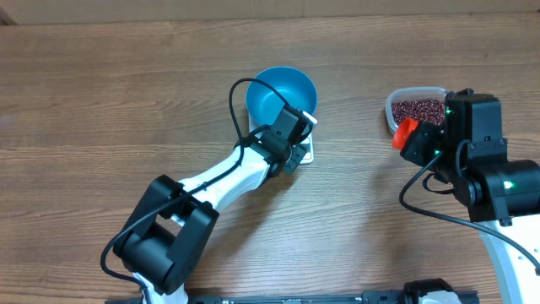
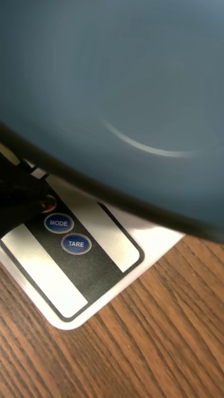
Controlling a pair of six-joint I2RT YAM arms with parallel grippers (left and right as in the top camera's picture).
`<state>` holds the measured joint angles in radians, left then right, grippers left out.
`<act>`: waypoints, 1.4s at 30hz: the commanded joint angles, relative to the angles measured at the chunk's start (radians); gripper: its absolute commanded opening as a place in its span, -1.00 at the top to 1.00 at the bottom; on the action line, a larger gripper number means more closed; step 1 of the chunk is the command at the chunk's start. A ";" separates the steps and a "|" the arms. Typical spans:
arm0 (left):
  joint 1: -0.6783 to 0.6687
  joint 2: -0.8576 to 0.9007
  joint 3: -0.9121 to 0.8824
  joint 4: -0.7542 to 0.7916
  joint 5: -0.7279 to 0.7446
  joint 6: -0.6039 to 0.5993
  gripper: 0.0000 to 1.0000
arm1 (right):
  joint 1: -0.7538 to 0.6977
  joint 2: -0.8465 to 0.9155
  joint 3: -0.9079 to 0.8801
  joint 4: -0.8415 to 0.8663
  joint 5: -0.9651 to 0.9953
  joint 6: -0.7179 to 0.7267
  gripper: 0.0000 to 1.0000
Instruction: Scoop item into bowl and weigh 150g on scale
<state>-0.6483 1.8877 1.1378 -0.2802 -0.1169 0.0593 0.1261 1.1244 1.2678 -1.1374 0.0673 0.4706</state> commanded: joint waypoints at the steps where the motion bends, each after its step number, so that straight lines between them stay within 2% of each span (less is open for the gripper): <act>1: -0.005 0.022 -0.004 0.004 -0.009 0.015 0.91 | 0.002 -0.002 0.026 0.006 0.006 -0.004 0.93; 42: -0.008 0.024 -0.003 0.012 0.006 0.016 0.92 | 0.002 -0.002 0.026 0.006 -0.008 -0.004 0.93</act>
<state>-0.6483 1.9163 1.1378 -0.2592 -0.1165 0.0597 0.1261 1.1244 1.2678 -1.1374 0.0582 0.4698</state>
